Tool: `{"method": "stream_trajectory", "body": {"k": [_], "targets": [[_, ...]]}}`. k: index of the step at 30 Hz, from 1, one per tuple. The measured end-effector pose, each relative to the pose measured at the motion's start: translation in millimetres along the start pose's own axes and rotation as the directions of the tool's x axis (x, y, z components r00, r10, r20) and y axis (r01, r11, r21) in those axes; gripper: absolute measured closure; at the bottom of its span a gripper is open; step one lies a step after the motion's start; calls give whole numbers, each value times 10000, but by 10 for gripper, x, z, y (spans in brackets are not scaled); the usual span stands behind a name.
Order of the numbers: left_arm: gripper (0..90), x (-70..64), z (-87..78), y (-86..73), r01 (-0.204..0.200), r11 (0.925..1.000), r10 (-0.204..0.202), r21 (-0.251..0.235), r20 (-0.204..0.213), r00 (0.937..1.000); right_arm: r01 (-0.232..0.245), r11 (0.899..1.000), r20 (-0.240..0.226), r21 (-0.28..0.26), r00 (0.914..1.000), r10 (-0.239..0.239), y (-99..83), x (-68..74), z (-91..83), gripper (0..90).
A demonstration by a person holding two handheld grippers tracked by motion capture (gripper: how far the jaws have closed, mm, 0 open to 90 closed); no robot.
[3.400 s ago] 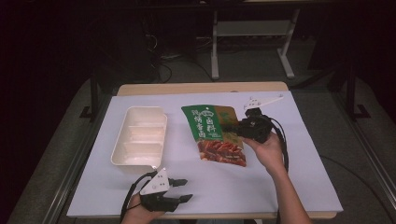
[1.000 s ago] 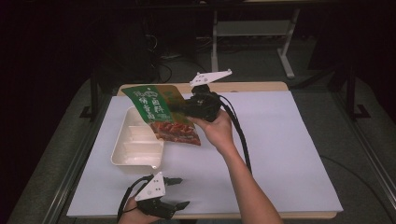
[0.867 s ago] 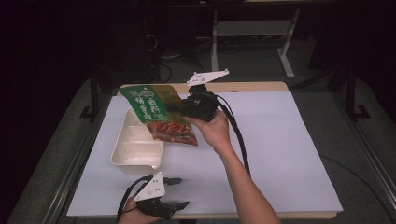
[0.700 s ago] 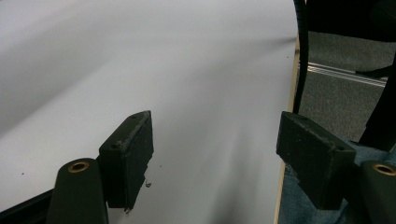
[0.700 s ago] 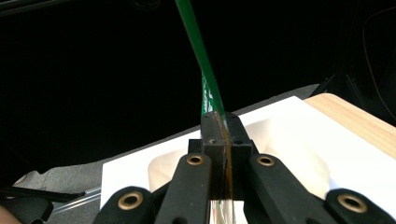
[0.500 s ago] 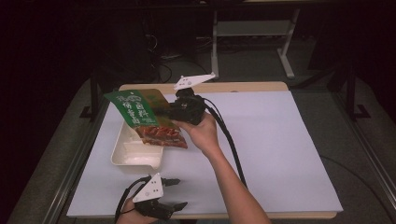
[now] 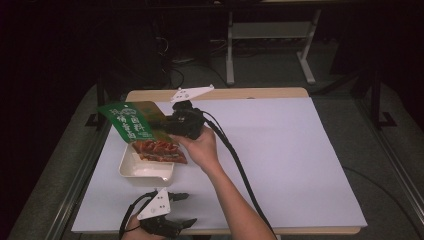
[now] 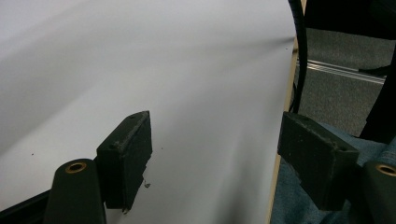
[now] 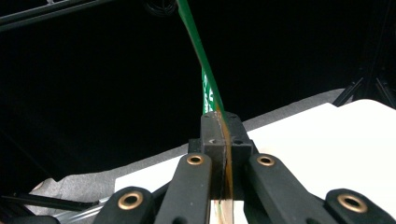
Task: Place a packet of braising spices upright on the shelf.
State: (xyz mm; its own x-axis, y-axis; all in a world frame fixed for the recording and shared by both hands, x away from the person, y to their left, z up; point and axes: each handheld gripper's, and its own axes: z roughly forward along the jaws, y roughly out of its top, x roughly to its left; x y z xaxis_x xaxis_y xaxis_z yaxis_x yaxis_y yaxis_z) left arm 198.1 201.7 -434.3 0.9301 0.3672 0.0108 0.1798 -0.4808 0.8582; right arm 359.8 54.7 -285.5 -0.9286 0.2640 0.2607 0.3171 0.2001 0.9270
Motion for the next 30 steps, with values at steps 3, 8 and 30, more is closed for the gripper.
{"method": "stream_trajectory", "body": {"k": [3, 8, 30], "targets": [[258, -6, -23, -17, -19, 10000, 20, 73, -13, 10000, -189, 9998, -30, -60, 9998, 189, -40, 14, 106, 893], [257, 3, -46, -39, -103, 9997, 104, 208, -45, 9999, -380, 9993, 54, -39, 9993, 380, -113, 14, 239, 893], [256, -11, -30, -77, -48, 9995, 49, 307, -35, 10000, -434, 9938, 1384, 1027, 9900, 289, -382, -132, 445, 854]]}}
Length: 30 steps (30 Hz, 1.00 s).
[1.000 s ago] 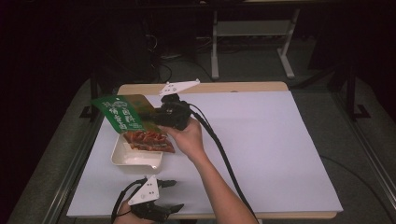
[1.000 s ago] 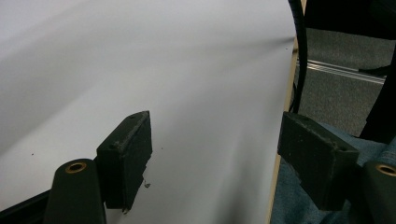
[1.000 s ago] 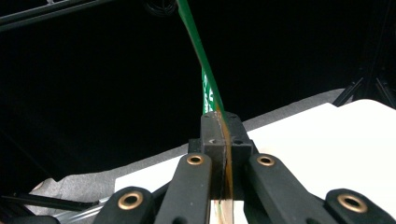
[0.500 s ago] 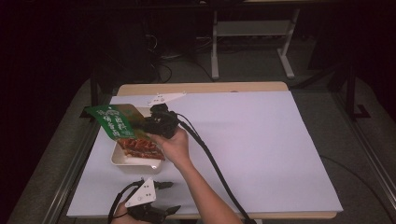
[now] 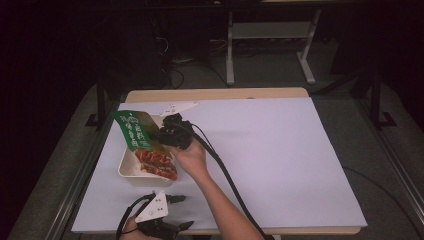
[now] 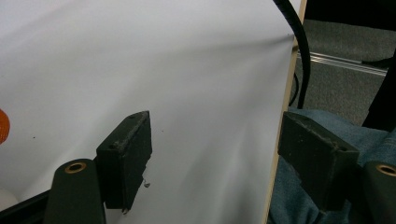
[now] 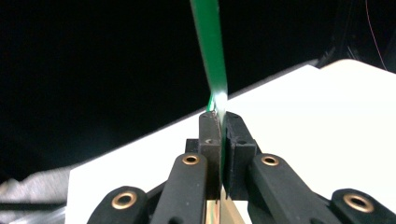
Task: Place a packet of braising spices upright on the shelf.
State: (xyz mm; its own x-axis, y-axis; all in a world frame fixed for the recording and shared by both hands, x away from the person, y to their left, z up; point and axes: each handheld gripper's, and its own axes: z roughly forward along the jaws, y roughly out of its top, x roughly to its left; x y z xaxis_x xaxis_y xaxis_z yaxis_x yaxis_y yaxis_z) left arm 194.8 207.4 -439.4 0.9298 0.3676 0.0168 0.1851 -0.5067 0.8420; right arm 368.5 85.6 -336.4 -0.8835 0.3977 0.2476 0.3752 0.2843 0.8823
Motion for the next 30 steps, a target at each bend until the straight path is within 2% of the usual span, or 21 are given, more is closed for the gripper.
{"method": "stream_trajectory", "body": {"k": [3, 6, 8, 9, 11, 13, 15, 17, 19, 20, 21, 23, 25, 26, 27, 28, 30], "targets": [[256, -10, 8, 3, -7, 10000, 7, 6, 23, 10000, 188, 9976, 21, 672, 9998, -190, 4, -24, 29, 823], [256, -12, 11, 5, -7, 10000, 7, 4, 34, 10000, 380, 9897, 13, 1379, 9993, -385, -10, -52, 73, 804], [256, -11, 12, 5, -7, 10000, 7, 14, 43, 10000, 451, 9867, 44, 1563, 9989, -464, -17, -59, 86, 806], [256, -11, 14, 6, -39, 10000, 39, 28, 62, 10000, 440, 9809, -124, 1894, 9990, -424, -24, -86, 106, 815], [256, -16, 20, 7, -76, 10000, 75, 30, 84, 9999, 459, 9742, -253, 2208, 9988, -413, -34, -104, 127, 848], [255, -29, 25, 11, -65, 10000, 65, 16, 119, 9999, 632, 9667, -362, 2479, 9978, -560, -55, -120, 154, 864], [255, -33, 25, 13, -154, 9999, 154, 48, 130, 9998, 773, 9636, -296, 2560, 9970, -722, -76, -103, 162, 882], [255, -34, 24, 12, -177, 9998, 176, 78, 133, 9998, 717, 9713, -434, 2267, 9970, -635, -102, -86, 147, 888], [255, -33, 25, 7, -170, 9998, 169, 75, 131, 9998, 388, 9814, -656, 1882, 9975, -269, -125, -50, 113, 891], [255, -33, 25, 7, -170, 9998, 169, 75, 131, 9998, 388, 9814, -656, 1882, 9975, -269, -125, -50, 113, 891], [255, -33, 26, 5, -149, 9999, 147, 83, 136, 9998, 213, 9877, -838, 1547, 9964, -83, -151, -24, 72, 892], [255, -32, 27, 9, -229, 9997, 228, 109, 140, 9996, 124, 9929, -928, 1186, 9957, -13, -163, 20, 22, 893], [254, -45, 37, 9, -197, 9998, 197, 22, 139, 9997, 23, 9972, -905, 746, 9959, 45, -161, 70, -40, 893], [255, -45, 37, 9, -197, 9998, 197, 22, 139, 9997, 23, 9972, -905, 746, 9959, 45, -161, 70, -40, 893], [255, -53, 42, 12, -277, 9996, 276, 55, 176, 9995, -157, 9995, -1033, 282, 9945, 186, -156, 93, -88, 894], [254, -53, 42, 12, -277, 9996, 276, 55, 176, 9995, -157, 9995, -1033, 282, 9945, 186, -156, 93, -88, 894], [254, -65, 43, 14, -360, 9993, 359, 50, 160, 9992, -359, 9993, -1005, -106, 9943, 347, -172, 119, -108, 894]]}}
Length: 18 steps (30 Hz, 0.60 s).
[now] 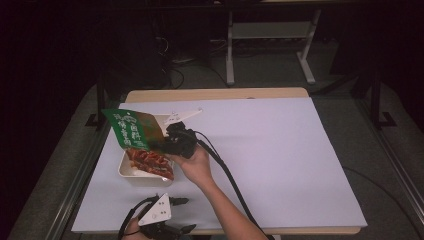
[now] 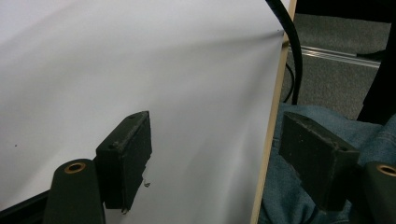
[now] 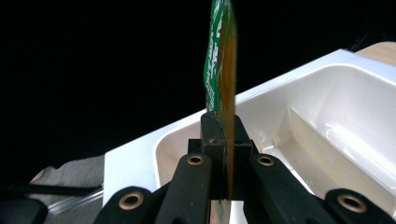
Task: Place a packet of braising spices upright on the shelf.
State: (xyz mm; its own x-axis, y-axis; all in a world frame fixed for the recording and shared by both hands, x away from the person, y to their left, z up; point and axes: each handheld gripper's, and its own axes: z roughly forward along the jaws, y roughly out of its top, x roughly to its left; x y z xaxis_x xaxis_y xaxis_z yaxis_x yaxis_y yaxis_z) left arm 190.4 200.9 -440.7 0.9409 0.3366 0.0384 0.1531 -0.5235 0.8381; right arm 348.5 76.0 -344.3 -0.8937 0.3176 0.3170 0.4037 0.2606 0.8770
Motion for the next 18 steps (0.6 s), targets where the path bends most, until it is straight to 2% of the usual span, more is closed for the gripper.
{"method": "stream_trajectory", "body": {"k": [4, 5, 8, 9, 11, 16, 18], "targets": [[254, -4, 2, 0, 45, 10000, -45, -40, 11, 10000, -251, 9995, 239, -181, 9994, 255, -68, 0, 49, 894], [254, -3, -1, 0, -29, 10000, 29, 23, 17, 10000, -465, 9984, 425, -332, 9980, 478, -116, -25, 76, 894], [254, -5, -2, 0, -16, 10000, 16, 17, 9, 10000, -676, 9965, 555, -502, 9960, 703, -158, -59, 86, 894], [254, -7, 0, -1, 23, 10000, -23, 2, 46, 10000, -938, 9927, 634, -753, 9931, 987, -202, -98, 91, 894], [254, -8, 2, -1, -3, 10000, 3, 10, 54, 10000, -1065, 9907, 791, -845, 9904, 1132, -250, -134, 107, 894], [254, -17, 6, 0, -19, 10000, 18, 21, 85, 10000, -1019, 9896, 1070, -1014, 9879, 1126, -328, -163, 107, 893], [254, -21, 10, 0, -37, 10000, 36, 60, 95, 9999, -739, 9919, 1351, -1030, 9870, 875, -357, -159, 77, 892]]}}
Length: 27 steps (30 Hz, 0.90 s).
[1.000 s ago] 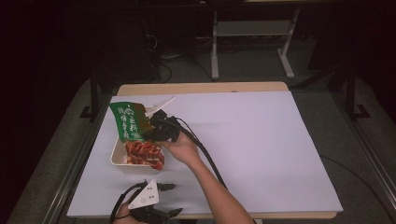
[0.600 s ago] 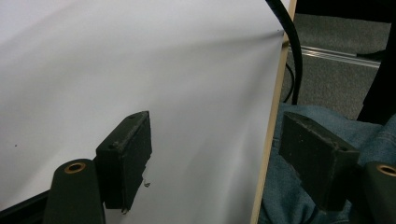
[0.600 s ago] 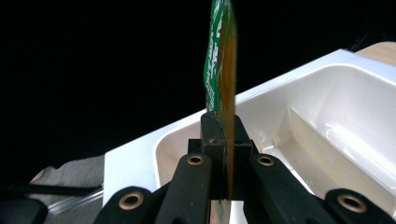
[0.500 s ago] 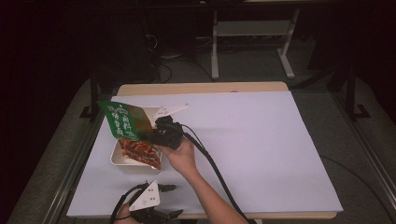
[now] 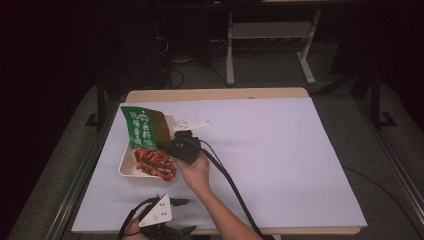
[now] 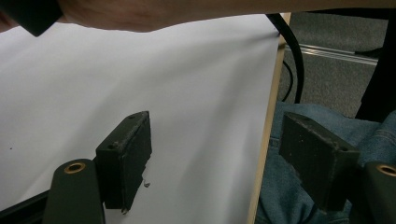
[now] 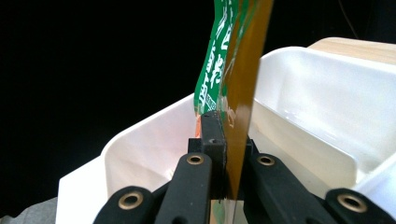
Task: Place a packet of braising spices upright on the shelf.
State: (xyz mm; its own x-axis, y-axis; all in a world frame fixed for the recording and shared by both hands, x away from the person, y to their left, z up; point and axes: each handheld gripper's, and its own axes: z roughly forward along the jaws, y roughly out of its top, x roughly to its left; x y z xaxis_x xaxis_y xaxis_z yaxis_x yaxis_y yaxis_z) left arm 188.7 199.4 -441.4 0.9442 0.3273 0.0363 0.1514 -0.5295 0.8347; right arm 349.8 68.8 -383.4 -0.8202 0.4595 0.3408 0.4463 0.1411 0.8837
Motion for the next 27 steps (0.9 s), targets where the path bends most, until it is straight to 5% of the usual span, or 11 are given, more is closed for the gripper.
{"method": "stream_trajectory", "body": {"k": [5, 14, 27], "targets": [[253, -4, 3, 1, -17, 10000, 17, 13, 11, 10000, -321, 9992, 122, -232, 9994, 324, -74, -18, -41, 891], [254, -7, 4, 1, -23, 10000, 23, 27, 41, 10000, -731, 9963, -362, -448, 9968, 715, -136, -33, -51, 888], [254, 0, 8, -1, -33, 10000, 33, 32, 25, 10000, 386, 9990, 82, 242, 9992, -388, -96, -45, -33, 880]]}}
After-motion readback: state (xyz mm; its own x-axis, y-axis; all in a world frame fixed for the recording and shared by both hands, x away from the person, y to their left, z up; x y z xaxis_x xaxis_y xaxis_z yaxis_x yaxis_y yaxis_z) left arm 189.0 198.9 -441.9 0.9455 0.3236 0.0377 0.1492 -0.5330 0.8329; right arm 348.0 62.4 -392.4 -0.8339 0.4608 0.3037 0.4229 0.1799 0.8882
